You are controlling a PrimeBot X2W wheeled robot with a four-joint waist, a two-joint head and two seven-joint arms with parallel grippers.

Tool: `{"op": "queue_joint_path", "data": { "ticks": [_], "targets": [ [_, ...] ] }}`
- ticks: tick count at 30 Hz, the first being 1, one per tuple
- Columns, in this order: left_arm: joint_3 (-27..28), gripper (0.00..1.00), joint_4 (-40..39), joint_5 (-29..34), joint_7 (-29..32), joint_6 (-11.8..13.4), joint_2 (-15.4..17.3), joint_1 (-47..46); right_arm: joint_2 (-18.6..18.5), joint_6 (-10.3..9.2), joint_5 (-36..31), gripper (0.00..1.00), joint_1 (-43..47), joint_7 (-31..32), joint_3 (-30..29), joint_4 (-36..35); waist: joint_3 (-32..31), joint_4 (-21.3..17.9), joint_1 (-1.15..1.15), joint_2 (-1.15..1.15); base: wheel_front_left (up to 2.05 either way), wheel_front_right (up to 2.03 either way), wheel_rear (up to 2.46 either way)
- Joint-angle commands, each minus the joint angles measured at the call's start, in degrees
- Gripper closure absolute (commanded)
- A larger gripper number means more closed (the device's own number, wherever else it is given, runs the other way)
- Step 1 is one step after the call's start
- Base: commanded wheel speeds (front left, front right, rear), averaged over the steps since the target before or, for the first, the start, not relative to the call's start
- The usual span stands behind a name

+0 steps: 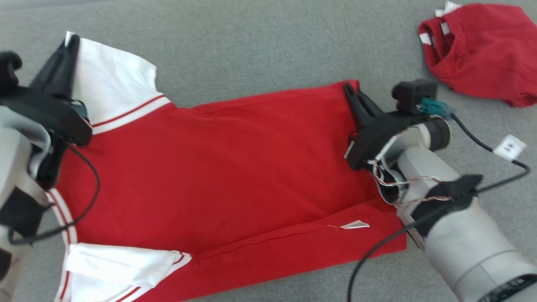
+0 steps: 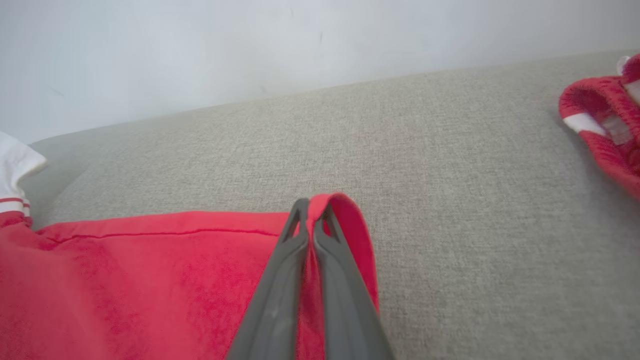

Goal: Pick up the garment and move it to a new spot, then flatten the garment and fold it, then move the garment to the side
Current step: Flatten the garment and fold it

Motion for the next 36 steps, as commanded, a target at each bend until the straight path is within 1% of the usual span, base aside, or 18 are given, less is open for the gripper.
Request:
{"op": "queue_joint_path", "data": {
  "ticks": [1, 3, 8, 10, 11, 12, 16, 17, 20, 26, 32, 36],
  "targets": [
    [0.41, 1.0, -2.33, -1.73, -0.65, 0.04, 0.56, 2.94, -1.44, -0.02, 1.04, 1.0, 1.78, -0.6, 0.87, -1.58, -1.87, 1.72, 0.0, 0.0, 0.0, 0.0, 0.0],
    [0.97, 1.0, -5.47, -1.9, -1.11, 0.12, 1.69, 5.17, -3.07, -0.02, 2.3, 1.0, 3.26, -1.04, 1.62, -3.64, -2.56, 2.42, 0.0, 0.0, 0.0, 0.0, 0.0],
    [3.63, 1.0, -14.58, -5.16, -1.64, 0.8, 2.7, 12.76, -6.63, -0.02, 5.14, 1.0, 7.02, -1.9, 2.82, -8.39, -3.96, 3.92, 0.0, 0.0, 0.0, 0.0, 0.0],
    [4.55, 1.0, -18.36, -5.21, -1.79, 1.61, 3.78, 15.97, -7.96, -0.02, 6.28, 1.0, 8.55, -2.02, 3.06, -10.25, -4.4, 4.58, 0.0, 0.0, 0.0, 0.0, 0.0],
    [5.06, 1.0, -20.4, -5.87, -1.85, 1.95, 3.93, 17.69, -8.37, -0.02, 7.08, 1.0, 9.47, -2.11, 3.09, -11.08, -4.68, 4.86, 0.0, 0.0, 0.0, 0.0, 0.0],
    [5.06, 1.0, -20.4, -5.87, -1.85, 1.95, 3.93, 17.69, -8.37, -0.02, 7.08, 1.0, 9.47, -2.11, 3.09, -11.08, -4.68, 4.86, 0.0, 0.0, 0.0, 0.0, 0.0],
    [6.93, 1.0, -27.15, -7.08, -1.9, 3.72, 4.83, 24.23, -11.21, -0.02, 9.35, 1.0, 12.36, -2.41, 2.92, -13.78, -5.67, 5.95, 0.0, 0.0, 0.0, 0.0, 0.0],
    [7.73, 1.0, -30.34, -7.79, -1.94, 3.96, 5.04, 27.43, -12.05, -0.02, 10.37, 1.0, 13.83, -2.49, 2.92, -15.08, -6.23, 6.33, 0.0, 0.0, 0.0, 0.0, 0.0],
    [9.17, 1.0, -34.31, -8.4, -1.97, 4.52, 5.44, 32.1, -13.42, -0.02, 12.24, 1.0, 15.95, -2.56, 3.08, -16.93, -7.13, 6.79, 0.0, 0.0, 0.0, 0.0, 0.0],
    [11.11, 1.0, -39.5, -7.15, -1.99, 4.81, 4.46, 40.23, -15.15, -0.02, 15.78, 1.0, 20.2, -2.76, 3.03, -19.53, -9.26, 7.69, 0.0, 0.0, 0.0, 0.0, 0.0],
    [13.04, 1.0, -42.5, -5.34, -2.0, 4.72, 2.05, 47.61, -16.27, -0.02, 18.27, 1.0, 23.9, -2.86, 2.61, -20.49, -11.7, 8.21, 0.0, 0.0, 0.0, 0.0, 0.0],
    [13.13, 1.0, -41.74, -2.77, -1.98, 5.03, 1.07, 51.33, -16.97, -0.02, 19.51, 1.0, 26.08, -2.87, 2.69, -21.55, -12.98, 8.74, 0.0, 0.0, 0.0, 0.0, 0.0]
  ]
}}
